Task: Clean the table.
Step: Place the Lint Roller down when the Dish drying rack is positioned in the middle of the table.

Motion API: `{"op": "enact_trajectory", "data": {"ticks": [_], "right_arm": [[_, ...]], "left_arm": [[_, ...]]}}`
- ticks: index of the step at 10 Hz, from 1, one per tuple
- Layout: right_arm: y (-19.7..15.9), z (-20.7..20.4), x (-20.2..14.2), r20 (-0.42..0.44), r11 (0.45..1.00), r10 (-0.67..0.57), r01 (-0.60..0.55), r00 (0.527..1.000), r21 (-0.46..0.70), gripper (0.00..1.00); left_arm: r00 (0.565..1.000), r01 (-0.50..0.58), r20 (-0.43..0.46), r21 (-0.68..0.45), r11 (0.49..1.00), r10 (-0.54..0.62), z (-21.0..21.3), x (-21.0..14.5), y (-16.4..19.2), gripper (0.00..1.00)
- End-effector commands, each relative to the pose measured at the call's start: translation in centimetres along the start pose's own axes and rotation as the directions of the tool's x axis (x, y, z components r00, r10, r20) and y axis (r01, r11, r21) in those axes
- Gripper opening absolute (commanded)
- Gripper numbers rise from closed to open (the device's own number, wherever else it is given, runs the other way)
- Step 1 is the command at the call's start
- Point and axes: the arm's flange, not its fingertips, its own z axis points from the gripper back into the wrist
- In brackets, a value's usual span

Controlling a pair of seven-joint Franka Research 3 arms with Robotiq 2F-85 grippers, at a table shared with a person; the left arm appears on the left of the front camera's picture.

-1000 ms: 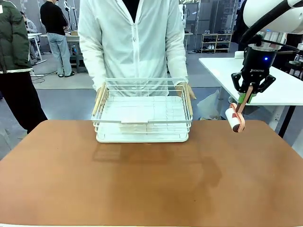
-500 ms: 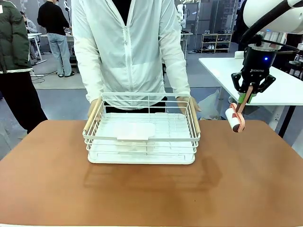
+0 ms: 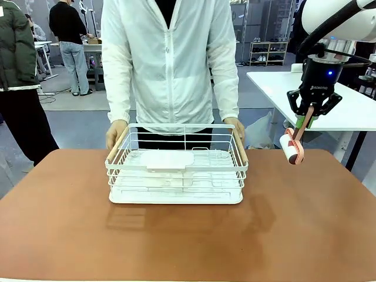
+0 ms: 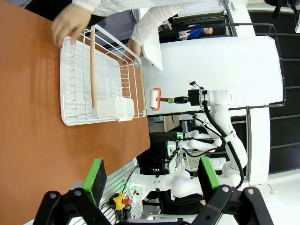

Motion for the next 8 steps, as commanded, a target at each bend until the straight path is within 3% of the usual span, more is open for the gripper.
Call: {"op": "enact_trajectory", "data": {"ticks": [1,8], "right_arm": [[0.21,0.18,0.27,0.006,1.0,0.008,-0.008,1.0,-0.01,0.21],[0.21,0.18,0.27,0.006,1.0,0.008,-0.008,1.0,-0.01,0.21]], "left_arm": [[1.0,0.007,0.004,-0.016,1.0,-0.007,0.24,-0.07,-0.12,1.0],[1.0,0.007,0.004,-0.016,1.0,-0.007,0.24,-0.07,-0.12,1.0]]}}
